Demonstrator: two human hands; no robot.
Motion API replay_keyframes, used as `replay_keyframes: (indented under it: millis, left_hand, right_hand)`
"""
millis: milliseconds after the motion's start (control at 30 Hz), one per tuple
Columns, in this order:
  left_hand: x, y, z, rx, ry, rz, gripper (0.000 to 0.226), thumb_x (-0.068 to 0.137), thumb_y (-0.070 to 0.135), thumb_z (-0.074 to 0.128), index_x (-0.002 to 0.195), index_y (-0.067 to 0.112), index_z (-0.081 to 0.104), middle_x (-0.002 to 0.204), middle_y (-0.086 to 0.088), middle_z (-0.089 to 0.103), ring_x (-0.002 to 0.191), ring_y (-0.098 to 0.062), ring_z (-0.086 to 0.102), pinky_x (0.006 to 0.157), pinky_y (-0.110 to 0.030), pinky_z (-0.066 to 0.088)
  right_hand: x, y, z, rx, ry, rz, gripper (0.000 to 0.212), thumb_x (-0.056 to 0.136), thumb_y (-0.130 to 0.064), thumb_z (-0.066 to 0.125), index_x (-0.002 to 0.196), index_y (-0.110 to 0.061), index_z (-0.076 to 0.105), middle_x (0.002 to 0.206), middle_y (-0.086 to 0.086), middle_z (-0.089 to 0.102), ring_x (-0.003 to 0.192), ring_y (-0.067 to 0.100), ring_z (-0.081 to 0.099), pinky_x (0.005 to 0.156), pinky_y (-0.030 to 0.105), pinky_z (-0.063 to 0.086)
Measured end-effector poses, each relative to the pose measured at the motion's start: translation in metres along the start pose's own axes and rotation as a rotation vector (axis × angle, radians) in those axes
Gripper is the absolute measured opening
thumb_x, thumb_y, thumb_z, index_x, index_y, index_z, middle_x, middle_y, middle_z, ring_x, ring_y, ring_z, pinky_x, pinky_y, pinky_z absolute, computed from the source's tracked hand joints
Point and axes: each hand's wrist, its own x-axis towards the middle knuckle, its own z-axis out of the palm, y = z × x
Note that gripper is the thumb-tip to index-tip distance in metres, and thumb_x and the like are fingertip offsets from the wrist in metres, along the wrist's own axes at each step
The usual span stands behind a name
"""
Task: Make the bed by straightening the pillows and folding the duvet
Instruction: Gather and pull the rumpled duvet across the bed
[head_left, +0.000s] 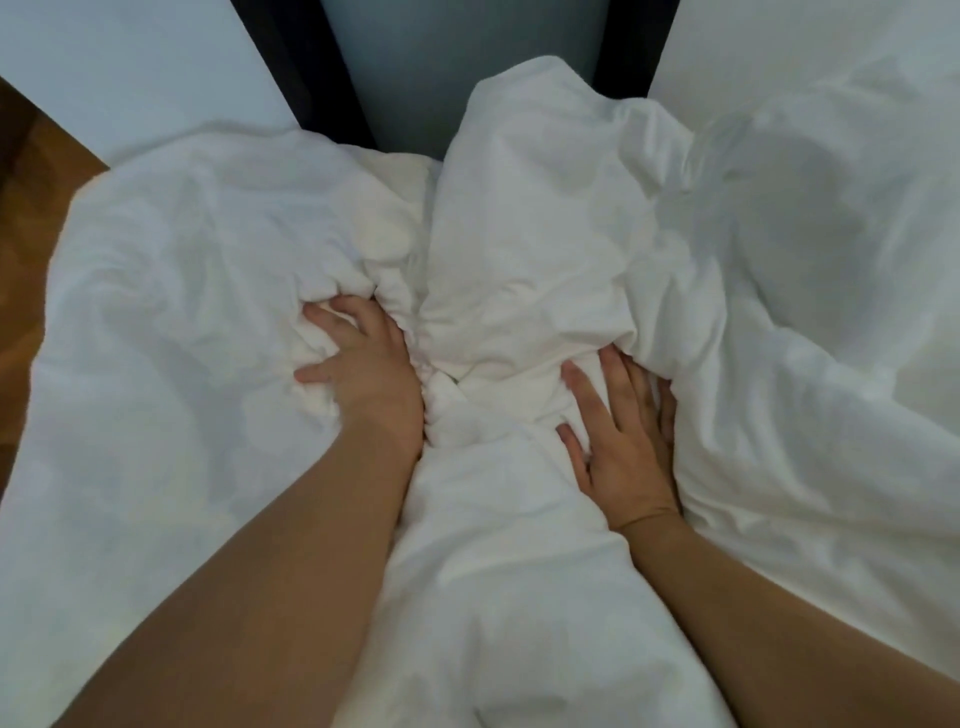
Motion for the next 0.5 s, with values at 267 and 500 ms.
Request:
replay_keyframes:
  millis: [267, 500]
  left_hand:
    - [-0.106, -0.109, -0.079, -1.341, 0.037, 0.345, 0.033, 0.087, 0.048, 0.044, 0.119, 0.046, 0.051, 0.123, 0.029, 0.047, 0.116, 0.006, 0.041, 0.094, -0.015, 0.034]
    - [-0.175, -0.025, 0.035, -0.654, 0.167, 0.371, 0.058, 0.087, 0.049, 0.034, 0.139, 0.029, 0.046, 0.141, -0.011, 0.044, 0.136, -0.036, 0.035, 0.094, -0.083, 0.014]
  right_hand:
    - [0.001, 0.001, 0.005, 0.036, 0.066, 0.005, 0.054, 0.093, -0.038, 0.03, 0.14, -0.018, 0.049, 0.15, 0.018, 0.037, 0.134, 0.041, 0.036, 0.115, 0.038, 0.008]
    - [0.007, 0.009, 0.015, -0.059, 0.138, -0.059, 0.053, 0.099, -0.043, 0.026, 0.135, -0.017, 0.056, 0.144, 0.016, 0.046, 0.129, 0.039, 0.046, 0.107, 0.047, 0.027]
